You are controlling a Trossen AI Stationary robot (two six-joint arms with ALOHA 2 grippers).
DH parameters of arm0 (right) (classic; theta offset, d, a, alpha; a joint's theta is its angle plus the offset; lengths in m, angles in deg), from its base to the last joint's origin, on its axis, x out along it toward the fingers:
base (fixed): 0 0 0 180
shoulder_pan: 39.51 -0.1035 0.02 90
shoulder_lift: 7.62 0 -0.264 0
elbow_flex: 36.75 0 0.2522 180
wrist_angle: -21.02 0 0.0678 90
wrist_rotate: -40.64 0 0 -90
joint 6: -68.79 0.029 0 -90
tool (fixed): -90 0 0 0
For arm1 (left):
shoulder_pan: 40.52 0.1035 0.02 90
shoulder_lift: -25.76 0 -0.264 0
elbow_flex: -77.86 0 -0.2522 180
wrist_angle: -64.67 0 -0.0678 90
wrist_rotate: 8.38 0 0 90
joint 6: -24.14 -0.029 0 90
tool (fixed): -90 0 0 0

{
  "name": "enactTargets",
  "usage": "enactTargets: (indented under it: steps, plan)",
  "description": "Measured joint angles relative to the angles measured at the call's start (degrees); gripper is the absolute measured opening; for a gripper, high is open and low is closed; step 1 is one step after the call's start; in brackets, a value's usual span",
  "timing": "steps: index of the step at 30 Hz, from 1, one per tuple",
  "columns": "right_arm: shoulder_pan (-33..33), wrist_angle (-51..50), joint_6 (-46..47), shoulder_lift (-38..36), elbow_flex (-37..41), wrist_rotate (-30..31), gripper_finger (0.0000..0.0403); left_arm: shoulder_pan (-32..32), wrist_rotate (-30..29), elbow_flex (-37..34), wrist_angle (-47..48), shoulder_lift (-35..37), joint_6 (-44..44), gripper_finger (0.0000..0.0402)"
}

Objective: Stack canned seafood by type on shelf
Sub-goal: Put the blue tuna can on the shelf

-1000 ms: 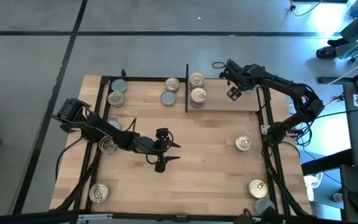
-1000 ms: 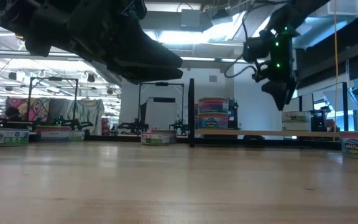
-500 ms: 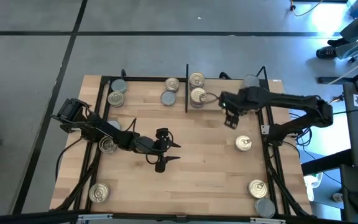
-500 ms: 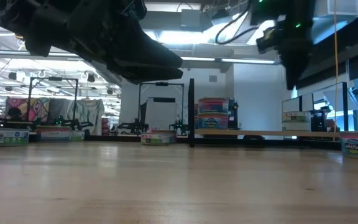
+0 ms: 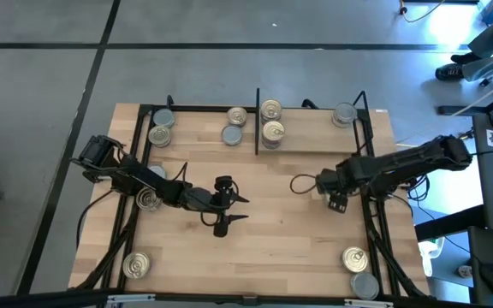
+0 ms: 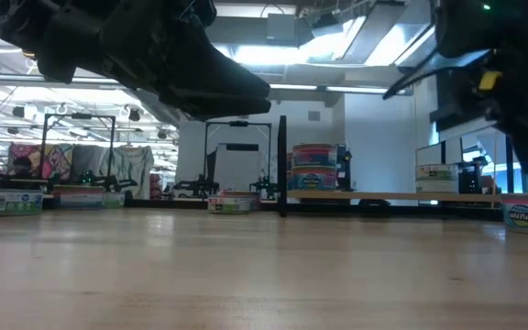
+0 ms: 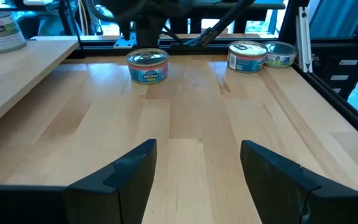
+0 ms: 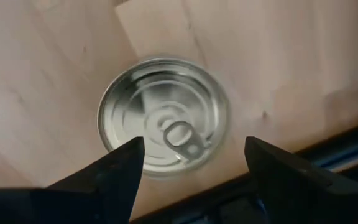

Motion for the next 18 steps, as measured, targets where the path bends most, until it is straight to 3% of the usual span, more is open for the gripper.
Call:
enactTargets:
  steps: [18]
  plan:
    - [-1.89,20.18,-0.05,-0.09,7.09,-0.35,0.0279,0.00,-0.09,0.00,0.05,0.00,0.27,0.0230]
